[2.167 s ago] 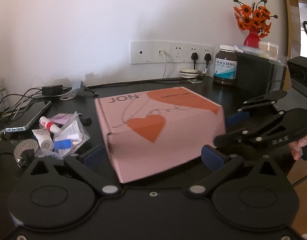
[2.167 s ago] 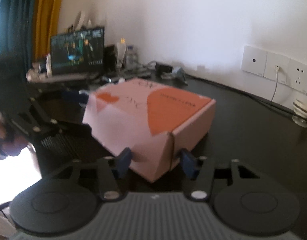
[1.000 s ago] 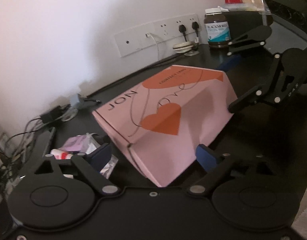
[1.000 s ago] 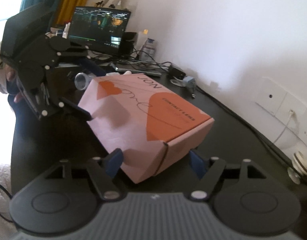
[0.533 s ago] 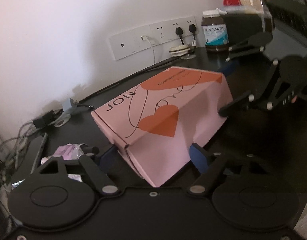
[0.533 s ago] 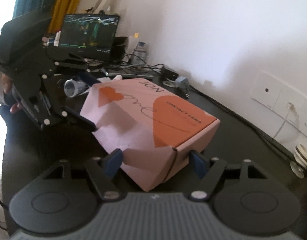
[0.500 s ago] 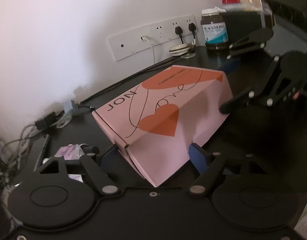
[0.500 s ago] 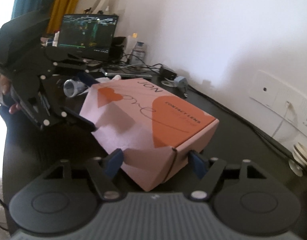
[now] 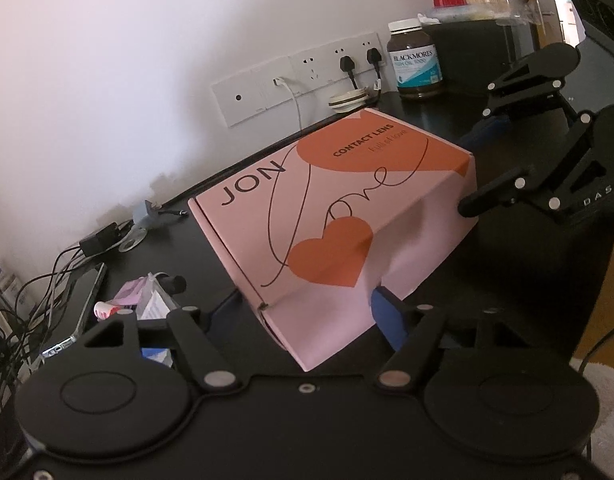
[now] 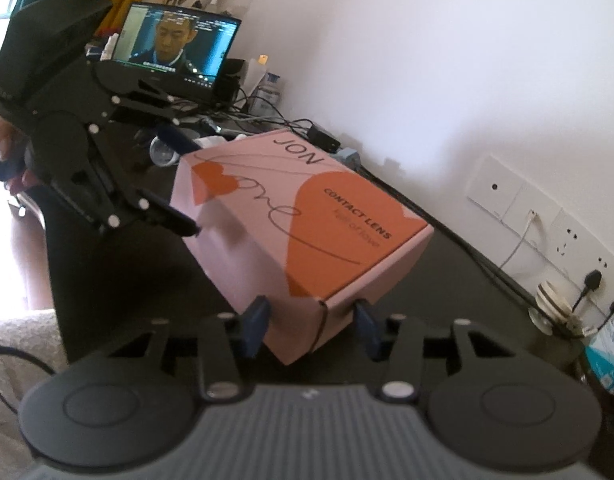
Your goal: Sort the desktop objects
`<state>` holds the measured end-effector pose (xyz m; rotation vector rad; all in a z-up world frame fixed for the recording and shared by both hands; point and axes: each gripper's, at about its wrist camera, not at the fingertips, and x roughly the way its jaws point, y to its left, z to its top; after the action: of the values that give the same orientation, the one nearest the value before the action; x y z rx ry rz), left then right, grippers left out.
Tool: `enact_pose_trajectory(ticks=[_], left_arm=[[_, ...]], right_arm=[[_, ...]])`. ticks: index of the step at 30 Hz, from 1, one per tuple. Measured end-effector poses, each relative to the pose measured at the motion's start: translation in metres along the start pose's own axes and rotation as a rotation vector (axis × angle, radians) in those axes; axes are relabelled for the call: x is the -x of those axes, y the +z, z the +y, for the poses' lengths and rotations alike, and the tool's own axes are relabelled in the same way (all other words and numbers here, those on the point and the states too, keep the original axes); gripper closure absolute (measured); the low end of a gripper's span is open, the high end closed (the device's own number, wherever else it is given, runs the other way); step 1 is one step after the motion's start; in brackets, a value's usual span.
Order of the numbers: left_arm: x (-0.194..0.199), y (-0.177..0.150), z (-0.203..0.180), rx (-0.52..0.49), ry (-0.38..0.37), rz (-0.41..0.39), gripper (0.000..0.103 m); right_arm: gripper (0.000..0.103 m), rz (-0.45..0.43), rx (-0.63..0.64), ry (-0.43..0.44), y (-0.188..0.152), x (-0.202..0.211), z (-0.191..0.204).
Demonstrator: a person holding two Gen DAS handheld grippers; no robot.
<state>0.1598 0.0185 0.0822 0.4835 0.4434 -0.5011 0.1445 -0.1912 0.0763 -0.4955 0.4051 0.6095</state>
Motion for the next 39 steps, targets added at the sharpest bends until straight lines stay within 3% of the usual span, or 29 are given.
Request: enact_pose_trajectory(ticks=[5,10,12,15,16,18,19,22,27,29,34,39], left_arm=[[0.011,-0.001,-0.006,-0.004,-0.038,-0.003,0.030],[0.002,-0.001,-0.009,-0.019,-0.039,-0.008,0.011],[-0.004,-0.001,-0.008,-0.025,-0.042,-0.009,0.009],[-0.004,0.000,-0.005,-0.030,0.016,-0.032,0.002],[0.000,0.001,-0.004,-0.024,0.035,-0.043,0.001],[0.009,0.000,0.001,0.004,0.047,-0.071,0.001],[0.015,-0.001,0.004,0.030,0.046,-0.085,0.001],[0.031,-0.003,0.006,0.113,0.020,-0.131,0.000],[0.039,-0.002,-0.013,0.181,-0.081,-0.150,0.000],[0.035,-0.002,-0.024,0.179,-0.104,-0.137,0.000],[0.016,0.000,-0.039,0.161,-0.111,-0.095,0.000],[-0.001,0.005,-0.026,0.192,-0.062,-0.074,0.000]], right_arm=[[0.058,0.035,-0.082,0.016,0.003,0.011,-0.001],[0.058,0.048,-0.141,0.049,0.001,0.025,0.004],[0.058,0.039,-0.130,0.049,-0.001,0.028,0.010],[0.057,0.024,-0.139,0.061,-0.003,0.031,0.008],[0.053,0.017,-0.158,0.062,-0.003,0.032,0.005],[0.004,-0.010,-0.202,0.051,0.000,0.038,-0.009],[0.001,-0.050,-0.233,0.044,0.001,0.043,-0.017],[0.001,-0.168,-0.316,0.065,0.007,0.052,-0.048],[0.001,-0.223,-0.437,0.039,0.021,0.012,-0.093],[0.001,-0.202,-0.470,0.057,0.024,-0.015,-0.105],[0.001,-0.112,-0.555,0.193,0.024,-0.070,-0.113],[0.001,-0.085,-0.618,0.299,0.010,-0.066,-0.102]])
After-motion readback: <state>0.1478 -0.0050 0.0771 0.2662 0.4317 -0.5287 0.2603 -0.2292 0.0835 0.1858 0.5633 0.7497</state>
